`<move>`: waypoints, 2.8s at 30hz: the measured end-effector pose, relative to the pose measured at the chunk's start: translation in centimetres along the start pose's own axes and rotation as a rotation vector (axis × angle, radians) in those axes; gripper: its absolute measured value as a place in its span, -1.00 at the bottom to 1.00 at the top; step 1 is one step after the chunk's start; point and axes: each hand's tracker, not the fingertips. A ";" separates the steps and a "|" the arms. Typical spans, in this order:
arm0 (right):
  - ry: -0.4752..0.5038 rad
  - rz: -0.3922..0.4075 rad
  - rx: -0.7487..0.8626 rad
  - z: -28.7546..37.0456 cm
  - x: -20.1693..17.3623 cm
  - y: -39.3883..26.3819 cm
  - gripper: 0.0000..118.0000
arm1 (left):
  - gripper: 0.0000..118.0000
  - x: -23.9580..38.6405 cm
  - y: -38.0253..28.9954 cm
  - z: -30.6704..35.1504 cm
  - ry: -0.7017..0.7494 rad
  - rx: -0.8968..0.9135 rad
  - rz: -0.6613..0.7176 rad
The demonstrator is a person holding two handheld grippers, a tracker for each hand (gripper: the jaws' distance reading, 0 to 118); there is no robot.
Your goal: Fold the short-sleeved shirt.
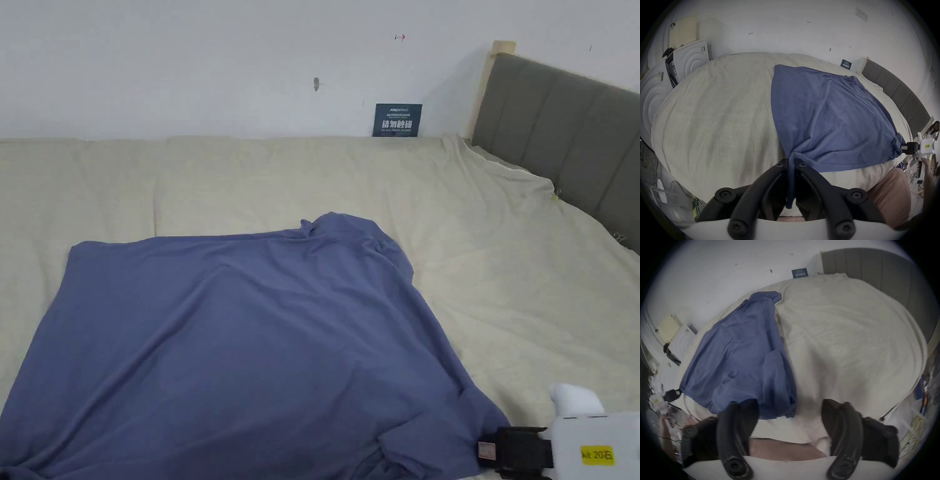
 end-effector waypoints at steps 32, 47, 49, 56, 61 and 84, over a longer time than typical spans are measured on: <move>0.195 -0.319 -0.033 -0.1 -3.6 17.0 -0.91 | -0.86 -3.7 13.6 -5.9 -0.064 0.000 0.168; 0.101 -0.318 0.109 -7.5 -4.7 20.7 0.55 | 0.96 -5.9 17.4 -11.9 -0.106 0.031 0.237; 0.143 -0.264 0.199 -5.2 -5.2 19.5 0.55 | 0.96 -5.5 16.7 -10.9 -0.090 0.043 0.230; 0.213 -0.048 0.445 3.6 -9.5 11.7 0.28 | 0.65 -1.5 11.5 -0.8 -0.061 0.363 0.132; 0.092 0.164 0.627 6.0 -12.9 5.6 -1.00 | -1.00 1.3 6.9 2.8 -0.075 0.442 0.000; 0.219 0.264 0.550 5.8 -16.0 1.5 -1.00 | 0.95 -2.3 13.6 -11.3 0.112 -0.139 -0.033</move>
